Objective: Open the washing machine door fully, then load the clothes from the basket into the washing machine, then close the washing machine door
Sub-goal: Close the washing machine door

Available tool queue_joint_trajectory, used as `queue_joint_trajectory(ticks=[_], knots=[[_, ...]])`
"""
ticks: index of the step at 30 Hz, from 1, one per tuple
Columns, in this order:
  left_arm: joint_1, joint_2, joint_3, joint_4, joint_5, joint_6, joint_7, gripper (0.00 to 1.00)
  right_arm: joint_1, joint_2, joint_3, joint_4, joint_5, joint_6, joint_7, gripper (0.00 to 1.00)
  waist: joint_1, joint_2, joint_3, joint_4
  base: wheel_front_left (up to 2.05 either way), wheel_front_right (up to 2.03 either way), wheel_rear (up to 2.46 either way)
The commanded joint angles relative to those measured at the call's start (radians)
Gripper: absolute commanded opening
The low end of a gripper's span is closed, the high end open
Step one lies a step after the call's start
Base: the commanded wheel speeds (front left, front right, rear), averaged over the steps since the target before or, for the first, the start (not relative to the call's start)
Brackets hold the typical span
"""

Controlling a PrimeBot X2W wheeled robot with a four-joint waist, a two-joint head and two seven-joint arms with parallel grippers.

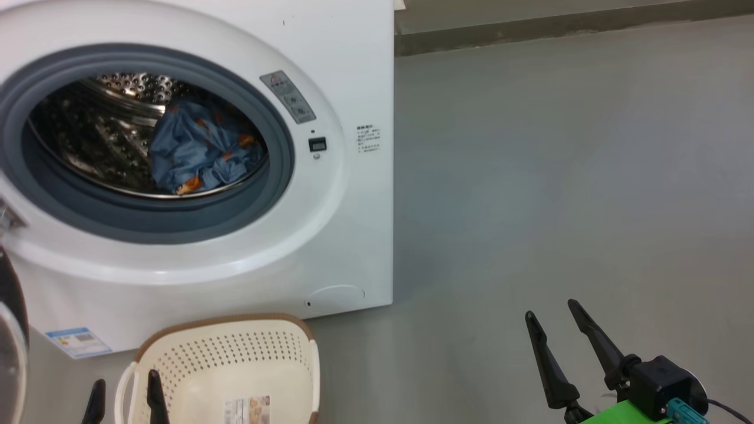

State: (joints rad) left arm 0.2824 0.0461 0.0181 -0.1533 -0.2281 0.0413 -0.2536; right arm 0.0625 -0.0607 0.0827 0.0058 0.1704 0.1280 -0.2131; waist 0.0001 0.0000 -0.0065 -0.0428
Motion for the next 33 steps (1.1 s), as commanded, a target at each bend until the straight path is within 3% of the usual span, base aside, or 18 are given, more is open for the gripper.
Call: queue_joint_trajectory(ticks=[1,14,33], knots=[[-0.038,0.004,0.032,-0.028,0.009,0.012,-0.008,1.0,-0.016,0.001,0.022,-0.021,0.006,0.003,-0.01,1.0,-0.0001,0.0,0.0,0.0,-1.92,1.92,0.0],[-0.05,0.004,0.041,-0.04,-0.001,0.004,-0.008,1.0,-0.02,0.002,0.018,-0.016,0.002,0.003,-0.013,1.0,-0.0001,0.0,0.004,0.009,-1.52,1.52,0.0],[-0.039,0.004,0.022,-0.036,-0.002,0.002,-0.008,1.0,-0.014,0.004,0.026,-0.009,-0.011,0.003,-0.019,1.0,-0.0001,0.0,-0.003,0.025,-0.08,0.08,0.0]])
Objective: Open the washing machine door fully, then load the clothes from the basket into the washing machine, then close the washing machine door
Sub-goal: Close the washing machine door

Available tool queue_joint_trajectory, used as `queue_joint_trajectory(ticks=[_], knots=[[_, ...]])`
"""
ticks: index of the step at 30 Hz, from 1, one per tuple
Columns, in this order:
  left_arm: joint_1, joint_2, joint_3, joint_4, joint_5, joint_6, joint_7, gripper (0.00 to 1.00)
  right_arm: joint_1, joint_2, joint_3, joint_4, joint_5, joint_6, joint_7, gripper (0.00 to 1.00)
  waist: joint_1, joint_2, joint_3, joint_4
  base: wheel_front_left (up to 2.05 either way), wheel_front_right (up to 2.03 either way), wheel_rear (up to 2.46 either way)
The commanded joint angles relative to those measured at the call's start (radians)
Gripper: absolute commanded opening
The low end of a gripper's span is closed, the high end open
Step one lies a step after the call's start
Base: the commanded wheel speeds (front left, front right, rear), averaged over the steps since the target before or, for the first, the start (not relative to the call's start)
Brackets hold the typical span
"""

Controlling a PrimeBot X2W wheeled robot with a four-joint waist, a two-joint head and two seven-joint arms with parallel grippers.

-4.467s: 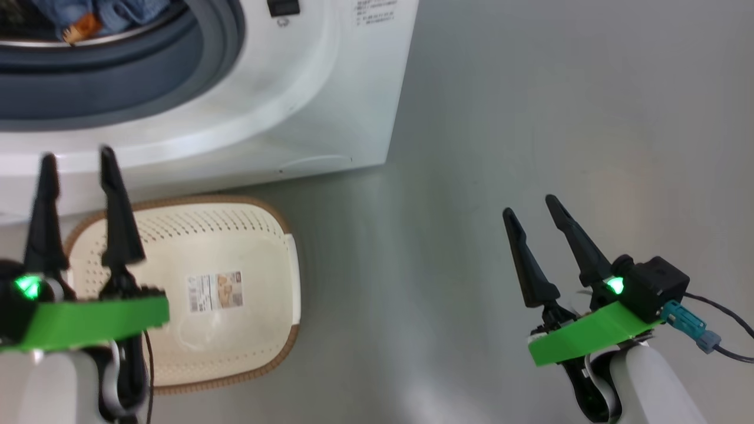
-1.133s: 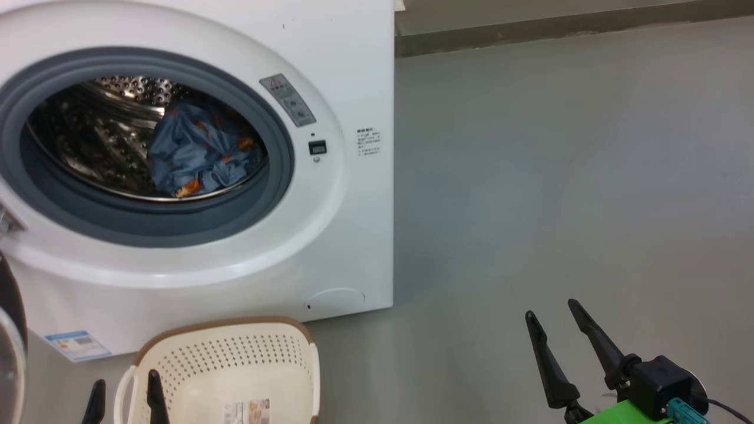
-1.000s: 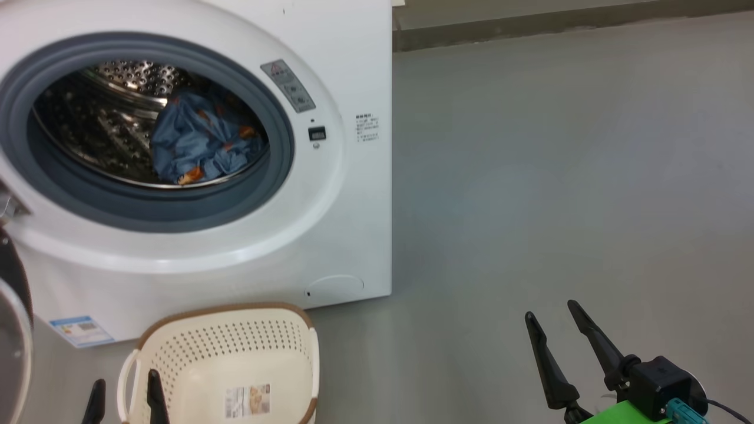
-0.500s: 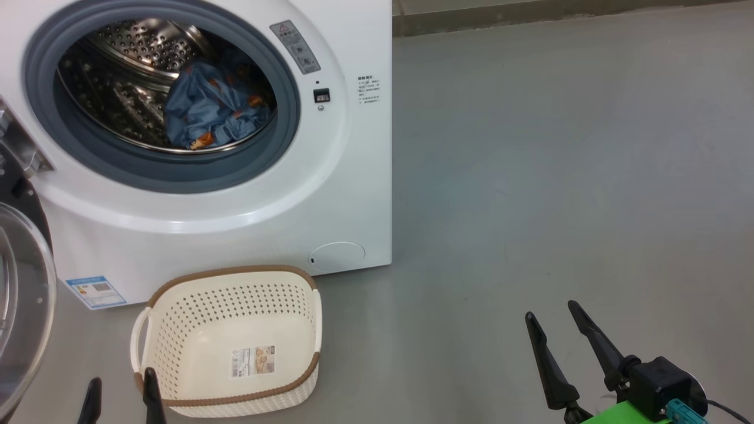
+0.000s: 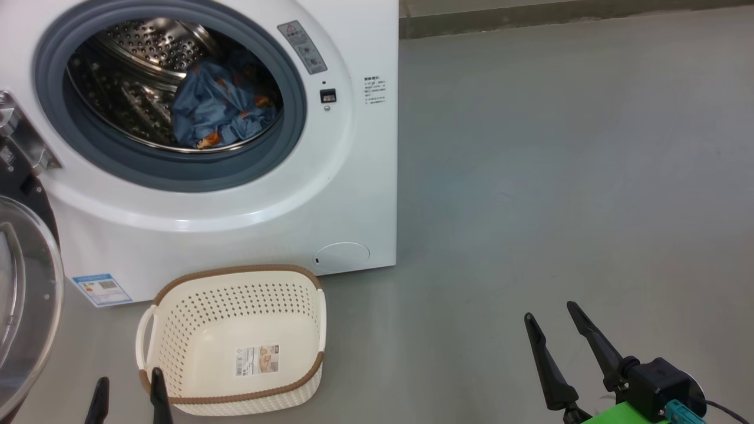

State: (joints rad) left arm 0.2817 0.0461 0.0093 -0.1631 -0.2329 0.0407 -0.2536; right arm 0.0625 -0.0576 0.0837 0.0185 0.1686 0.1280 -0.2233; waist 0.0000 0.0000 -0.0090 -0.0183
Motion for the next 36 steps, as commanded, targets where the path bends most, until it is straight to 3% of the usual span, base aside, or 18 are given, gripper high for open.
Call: queue_joint_trajectory(ticks=[1,11,36], knots=[[-0.038,0.004,0.029,-0.025,0.003,0.002,-0.008,1.0,-0.014,0.001,0.025,-0.021,-0.01,0.003,-0.009,1.0,0.0,0.0,0.0,0.002,0.0,0.0,0.0],[-0.038,0.004,0.017,-0.011,0.025,-0.01,-0.008,1.0,-0.008,-0.002,0.029,-0.025,-0.01,0.003,-0.009,1.0,0.0,0.0,-0.002,0.055,0.0,0.0,0.0],[-0.002,0.004,0.023,0.027,-0.007,0.005,-0.008,1.0,0.003,0.001,0.084,-0.017,0.001,0.003,-0.007,1.0,0.0,0.0,-0.03,0.333,0.0,0.0,0.0]])
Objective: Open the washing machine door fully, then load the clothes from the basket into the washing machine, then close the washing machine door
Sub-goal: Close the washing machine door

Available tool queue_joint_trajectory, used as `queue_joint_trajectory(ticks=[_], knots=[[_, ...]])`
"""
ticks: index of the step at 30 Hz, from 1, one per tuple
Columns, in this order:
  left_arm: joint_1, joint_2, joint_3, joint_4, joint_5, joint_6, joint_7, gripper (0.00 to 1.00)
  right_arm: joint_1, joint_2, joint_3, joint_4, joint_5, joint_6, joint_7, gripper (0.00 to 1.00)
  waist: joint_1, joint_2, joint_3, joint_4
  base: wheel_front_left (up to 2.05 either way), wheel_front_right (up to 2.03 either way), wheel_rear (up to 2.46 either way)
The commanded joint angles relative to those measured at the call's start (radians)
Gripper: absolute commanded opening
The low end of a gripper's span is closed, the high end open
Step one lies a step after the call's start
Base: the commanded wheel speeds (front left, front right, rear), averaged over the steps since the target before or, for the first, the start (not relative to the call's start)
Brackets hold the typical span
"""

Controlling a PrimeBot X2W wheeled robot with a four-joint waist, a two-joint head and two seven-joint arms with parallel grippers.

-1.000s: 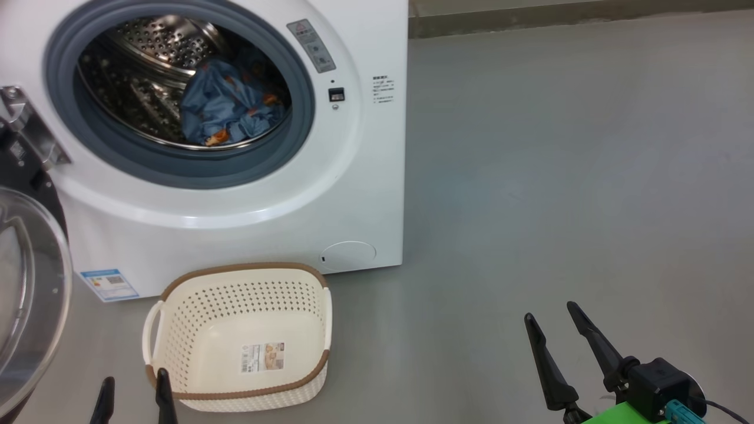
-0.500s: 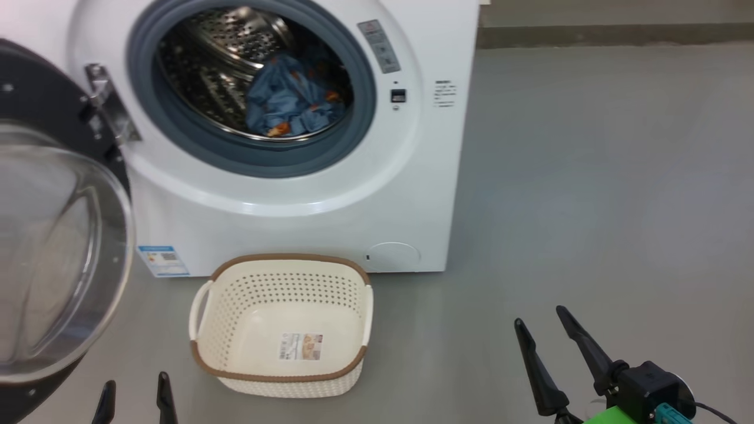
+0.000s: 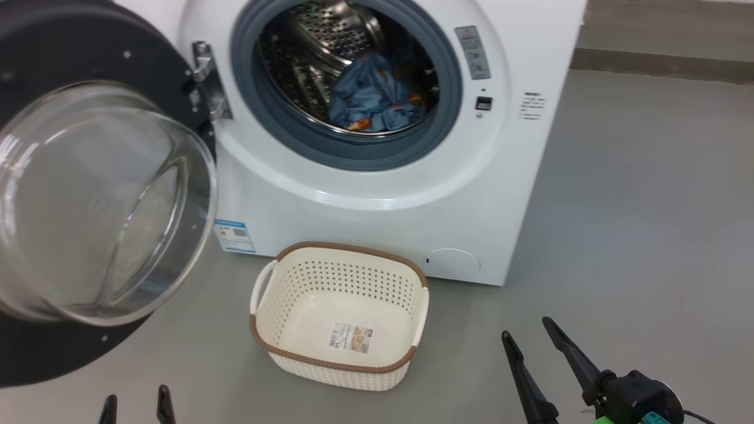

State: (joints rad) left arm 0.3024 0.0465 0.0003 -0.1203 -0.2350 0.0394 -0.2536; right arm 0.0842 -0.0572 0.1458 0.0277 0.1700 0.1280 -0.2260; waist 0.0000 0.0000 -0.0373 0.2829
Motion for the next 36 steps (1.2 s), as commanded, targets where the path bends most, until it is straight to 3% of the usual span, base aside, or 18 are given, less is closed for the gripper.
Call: queue_joint_trajectory(ticks=[1,17,36], knots=[[-0.022,0.004,0.031,-0.013,-0.009,0.009,-0.008,1.0,-0.019,0.001,0.024,-0.026,-0.001,0.003,-0.003,1.0,0.0,0.0,-0.001,0.041,0.0,0.0,0.0],[-0.015,0.004,0.03,0.001,-0.058,0.05,-0.008,1.0,-0.035,-0.001,0.073,-0.016,-0.003,0.003,0.011,1.0,0.0,0.0,0.003,0.175,0.0,0.0,0.0],[0.0,0.004,0.034,-0.018,-0.078,0.095,-0.008,1.0,-0.061,-0.01,0.11,-0.004,0.005,0.003,0.014,1.0,0.0,0.0,0.006,0.196,0.0,0.0,0.0]])
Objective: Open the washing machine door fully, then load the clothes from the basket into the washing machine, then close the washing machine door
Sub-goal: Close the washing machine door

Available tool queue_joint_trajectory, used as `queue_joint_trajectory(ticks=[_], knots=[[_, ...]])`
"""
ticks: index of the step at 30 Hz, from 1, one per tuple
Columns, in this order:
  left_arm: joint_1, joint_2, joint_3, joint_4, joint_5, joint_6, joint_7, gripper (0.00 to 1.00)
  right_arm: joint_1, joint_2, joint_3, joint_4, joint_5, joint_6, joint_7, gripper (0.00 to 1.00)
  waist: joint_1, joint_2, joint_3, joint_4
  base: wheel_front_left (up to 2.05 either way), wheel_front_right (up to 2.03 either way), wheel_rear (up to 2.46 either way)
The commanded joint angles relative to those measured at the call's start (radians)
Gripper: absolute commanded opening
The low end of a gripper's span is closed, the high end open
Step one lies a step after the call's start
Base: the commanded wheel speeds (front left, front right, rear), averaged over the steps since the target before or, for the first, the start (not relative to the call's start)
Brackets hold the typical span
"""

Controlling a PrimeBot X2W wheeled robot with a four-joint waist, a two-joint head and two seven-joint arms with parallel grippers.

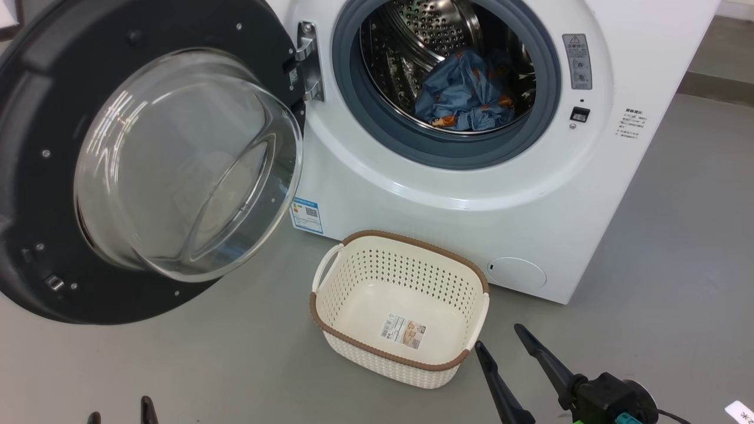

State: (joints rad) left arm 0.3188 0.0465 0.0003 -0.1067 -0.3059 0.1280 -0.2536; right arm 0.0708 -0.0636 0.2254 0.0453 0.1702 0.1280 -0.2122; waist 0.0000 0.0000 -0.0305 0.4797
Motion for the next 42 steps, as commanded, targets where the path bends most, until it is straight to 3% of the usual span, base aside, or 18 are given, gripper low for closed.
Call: queue_joint_trajectory(ticks=[1,15,16,17,25,32,38,42], knots=[[-0.016,0.004,0.034,-0.033,-0.006,0.006,-0.008,1.0,-0.048,-0.003,0.03,-0.021,0.005,0.003,0.0,1.0,0.0,0.0,-0.001,-0.001,0.0,0.0,0.0],[-0.014,0.004,0.038,-0.037,0.005,0.006,-0.008,1.0,-0.047,-0.002,0.028,-0.015,0.008,0.003,-0.002,1.0,0.0,0.0,-0.006,-0.005,0.0,0.0,0.0],[-0.014,0.004,0.039,-0.038,0.005,0.005,-0.008,0.25,-0.046,-0.002,0.027,-0.016,0.008,0.003,-0.002,1.0,0.0,0.0,-0.006,-0.005,0.0,0.0,0.0],[-0.014,0.004,0.037,-0.04,0.001,-0.002,-0.008,0.0,-0.046,-0.002,0.026,-0.016,0.008,0.003,-0.002,1.0,0.0,0.0,-0.006,-0.005,0.0,0.0,0.0],[-0.016,0.004,0.044,-0.031,-0.034,-0.031,-0.008,0.0,-0.042,-0.001,0.02,-0.018,0.012,0.003,-0.001,1.0,0.0,0.0,-0.004,-0.006,0.0,0.0,0.0],[-0.052,0.004,0.136,-0.052,-0.213,-0.066,-0.008,0.0,-0.039,0.001,0.018,-0.022,0.023,0.003,0.0,1.0,0.0,0.0,-0.006,-0.01,0.0,0.0,0.0],[-0.135,0.006,0.293,-0.025,-0.325,-0.172,-0.008,0.0,-0.036,0.003,0.019,-0.025,0.033,0.003,0.003,1.0,0.0,0.0,-0.009,-0.023,0.0,0.0,0.0],[-0.216,0.051,0.381,-0.004,-0.395,-0.207,-0.008,0.0,-0.037,0.004,0.019,-0.028,0.042,0.003,0.009,1.0,0.0,0.0,-0.005,-0.03,0.0,0.0,0.0]])
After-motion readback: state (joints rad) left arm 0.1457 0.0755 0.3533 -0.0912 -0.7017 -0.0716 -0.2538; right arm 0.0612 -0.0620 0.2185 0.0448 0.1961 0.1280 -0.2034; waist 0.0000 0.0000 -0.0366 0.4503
